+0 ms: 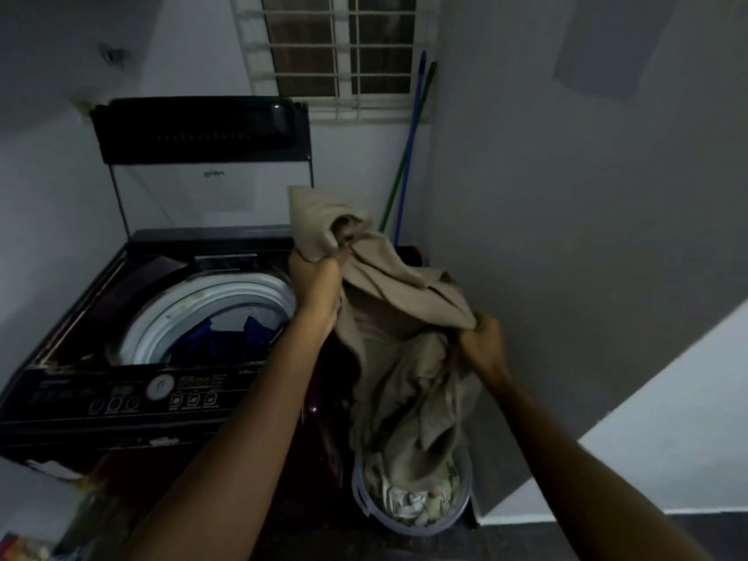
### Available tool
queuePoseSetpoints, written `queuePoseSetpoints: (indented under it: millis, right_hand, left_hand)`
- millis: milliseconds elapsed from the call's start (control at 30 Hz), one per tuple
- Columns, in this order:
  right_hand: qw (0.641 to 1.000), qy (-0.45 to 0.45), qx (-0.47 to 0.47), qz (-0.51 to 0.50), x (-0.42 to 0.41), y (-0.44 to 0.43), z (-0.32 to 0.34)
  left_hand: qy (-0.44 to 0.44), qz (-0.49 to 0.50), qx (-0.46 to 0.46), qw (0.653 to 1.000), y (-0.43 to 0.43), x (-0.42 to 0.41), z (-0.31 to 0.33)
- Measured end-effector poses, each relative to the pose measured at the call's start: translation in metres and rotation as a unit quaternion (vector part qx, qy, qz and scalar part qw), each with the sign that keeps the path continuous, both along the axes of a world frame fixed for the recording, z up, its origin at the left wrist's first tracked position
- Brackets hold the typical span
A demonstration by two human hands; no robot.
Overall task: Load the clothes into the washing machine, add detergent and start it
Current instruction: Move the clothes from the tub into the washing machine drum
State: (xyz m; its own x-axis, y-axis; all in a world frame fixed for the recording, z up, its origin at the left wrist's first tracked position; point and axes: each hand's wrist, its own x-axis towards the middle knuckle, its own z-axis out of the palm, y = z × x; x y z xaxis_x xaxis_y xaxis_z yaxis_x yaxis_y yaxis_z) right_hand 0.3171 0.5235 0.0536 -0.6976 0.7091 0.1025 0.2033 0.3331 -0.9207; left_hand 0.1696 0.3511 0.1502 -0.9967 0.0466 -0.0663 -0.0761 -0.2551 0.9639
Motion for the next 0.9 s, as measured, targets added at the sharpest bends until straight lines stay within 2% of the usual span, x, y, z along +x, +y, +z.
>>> queuePoseSetpoints:
  millis: [67, 133, 233, 267, 300, 367, 400, 500, 600, 633, 700, 733, 800, 833, 867, 900]
  right_hand:
    - [1.0, -0.005, 0.018, -0.002, -0.002, 0.016, 0.015]
    - [0.996, -0.05, 0.067, 0.021, -0.009, 0.029, 0.027]
    - [0.949, -0.202, 0.221, 0.102, -0.014, 0.034, 0.053]
    - [0.942, -0.198, 0.256, 0.094, -0.014, 0.035, 0.059]
    - [0.949, -0.157, 0.263, 0.072, -0.012, 0.034, 0.063]
    - [0.979, -0.028, 0.199, 0.021, -0.01, 0.025, 0.061]
    - [0.986, -0.003, 0.162, 0.038, -0.01, 0.017, 0.059]
    - [0.981, -0.033, 0.163, 0.098, -0.009, 0.008, 0.043]
    - [0.996, 0.049, 0.071, -0.016, -0.009, 0.009, 0.045]
    - [0.997, 0.037, 0.069, 0.001, -0.008, 0.009, 0.048]
    - [0.987, -0.061, 0.113, 0.099, -0.005, 0.012, 0.048]
    - [0.986, -0.061, 0.131, 0.085, -0.004, 0.013, 0.046]
    - [0.994, 0.053, 0.074, -0.059, -0.004, 0.008, 0.045]
    - [0.991, 0.081, 0.052, -0.095, -0.005, 0.007, 0.042]
    - [0.995, 0.067, 0.037, -0.068, -0.008, 0.001, 0.042]
    - [0.999, -0.001, 0.041, 0.01, -0.011, -0.003, 0.039]
  left_hand:
    - [0.061, 0.005, -0.089, 0.994, -0.007, 0.004, -0.009]
    - [0.078, 0.013, -0.112, 0.991, -0.004, 0.006, -0.015]
    - [0.053, 0.009, -0.066, 0.996, 0.003, 0.008, -0.012]
    - [0.051, 0.003, -0.053, 0.997, 0.007, 0.008, -0.01]
    - [0.054, 0.001, -0.043, 0.998, 0.01, 0.007, -0.01]
    - [0.054, -0.01, -0.021, 0.998, 0.017, 0.01, -0.005]
    - [0.046, -0.019, -0.007, 0.999, 0.021, 0.012, -0.001]
    - [0.046, -0.054, -0.004, 0.997, 0.033, 0.018, 0.003]
    - [0.092, -0.049, -0.034, 0.994, 0.035, 0.019, 0.003]
    - [0.105, -0.047, -0.05, 0.992, 0.034, 0.016, 0.001]
    - [0.106, -0.054, -0.09, 0.989, 0.031, 0.011, -0.003]
    - [0.099, -0.053, -0.095, 0.989, 0.03, 0.008, -0.006]
    - [0.092, -0.034, -0.052, 0.994, 0.03, 0.008, -0.011]
    - [0.095, -0.024, -0.039, 0.994, 0.03, 0.009, -0.016]
    - [0.103, -0.033, -0.063, 0.992, 0.03, 0.011, -0.018]
    - [0.114, -0.07, -0.134, 0.982, 0.031, 0.012, -0.023]
